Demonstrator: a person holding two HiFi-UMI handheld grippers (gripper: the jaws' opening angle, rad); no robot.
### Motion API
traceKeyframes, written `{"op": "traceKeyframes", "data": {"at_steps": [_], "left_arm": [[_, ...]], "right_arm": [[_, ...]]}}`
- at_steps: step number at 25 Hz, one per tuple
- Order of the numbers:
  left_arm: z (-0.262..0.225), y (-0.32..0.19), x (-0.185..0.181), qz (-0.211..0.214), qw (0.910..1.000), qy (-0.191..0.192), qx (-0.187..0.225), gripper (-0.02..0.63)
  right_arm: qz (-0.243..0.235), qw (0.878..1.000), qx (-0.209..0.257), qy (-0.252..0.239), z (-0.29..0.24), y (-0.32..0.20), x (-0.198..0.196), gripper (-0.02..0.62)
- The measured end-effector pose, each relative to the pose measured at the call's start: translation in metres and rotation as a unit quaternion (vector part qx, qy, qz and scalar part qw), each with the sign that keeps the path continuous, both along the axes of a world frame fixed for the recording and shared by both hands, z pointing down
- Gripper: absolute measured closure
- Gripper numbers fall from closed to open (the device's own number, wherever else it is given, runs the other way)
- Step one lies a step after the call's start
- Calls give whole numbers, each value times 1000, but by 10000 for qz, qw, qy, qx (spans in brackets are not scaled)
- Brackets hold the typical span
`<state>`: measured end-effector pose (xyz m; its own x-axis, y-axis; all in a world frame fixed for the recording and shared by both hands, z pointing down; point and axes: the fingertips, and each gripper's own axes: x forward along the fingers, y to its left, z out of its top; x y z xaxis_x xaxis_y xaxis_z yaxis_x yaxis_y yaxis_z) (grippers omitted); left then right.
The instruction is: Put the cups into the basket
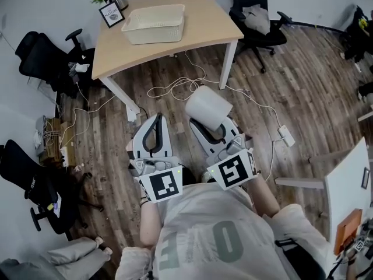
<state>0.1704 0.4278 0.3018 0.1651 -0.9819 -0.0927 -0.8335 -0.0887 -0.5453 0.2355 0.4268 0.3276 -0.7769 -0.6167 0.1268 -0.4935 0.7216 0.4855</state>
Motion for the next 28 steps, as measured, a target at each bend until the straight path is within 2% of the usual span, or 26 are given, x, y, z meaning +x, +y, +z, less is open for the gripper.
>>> {"op": "traceKeyframes", "data": {"at_steps": [4,11,17,22,28], "left_arm": [[-2,2,6,-4,9999,-124,-62,598],[1,-24,-22,-114,9999,-86,-54,597],[14,-71,-58,-95,9997,201,-95,597],[13,-124,-87,76,9993,372,-12,598],[1,-192,-129,313,9988,363,54,598]], "right_arm": [[-207,9997,-106,38,3,-2,-3,535],[-158,9995,127,242,10,-26,-23,535],[-77,9993,-4,360,21,-63,-50,535],[51,9985,-22,539,25,-106,-78,535],[274,9977,51,612,13,-172,-122,535]]}}
